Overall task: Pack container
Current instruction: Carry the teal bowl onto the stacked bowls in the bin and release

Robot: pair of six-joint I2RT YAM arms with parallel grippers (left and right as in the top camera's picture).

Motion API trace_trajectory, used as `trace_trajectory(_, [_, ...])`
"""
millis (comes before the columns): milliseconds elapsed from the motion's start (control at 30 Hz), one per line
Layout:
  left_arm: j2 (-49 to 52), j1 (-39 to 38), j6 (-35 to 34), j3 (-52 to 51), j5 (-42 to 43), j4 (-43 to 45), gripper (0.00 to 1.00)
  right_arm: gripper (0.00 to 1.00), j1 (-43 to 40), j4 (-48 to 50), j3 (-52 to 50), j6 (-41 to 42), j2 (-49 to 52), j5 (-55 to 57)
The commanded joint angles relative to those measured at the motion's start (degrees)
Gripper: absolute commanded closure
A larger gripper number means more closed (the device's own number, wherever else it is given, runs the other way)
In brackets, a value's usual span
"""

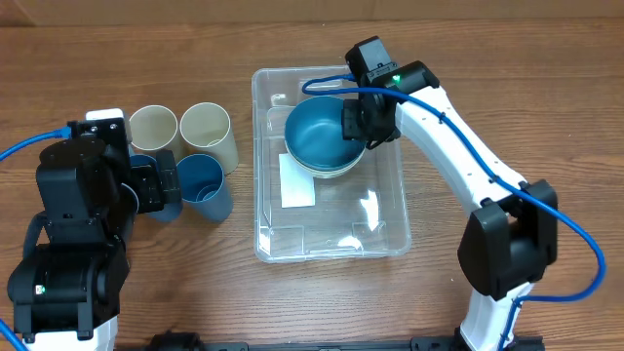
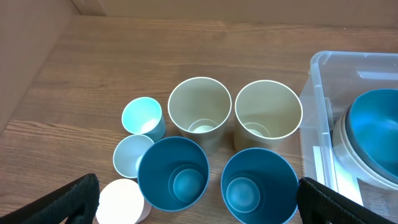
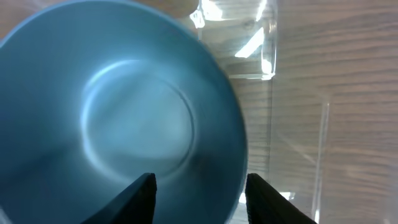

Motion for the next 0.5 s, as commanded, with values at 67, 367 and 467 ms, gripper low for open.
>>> trace_trajectory(67, [0.09,0.13,0.66,1.22,-0.31,0.24,0.0,0.64,0.07,-2.29,0.39,-0.96,-10.93,-1.11])
trace_trajectory(367, [0.09,0.13,0.68,1.22,-0.31,0.22,0.0,0.82,0.07,-8.17,-6.78,-0.92,-11.8,-6.62])
trace_trajectory(467, [0.09,0.13,0.68,1.22,-0.31,0.24,0.0,0.79,0.24,-4.52,-12.41,-0.98,-11.8,-10.73])
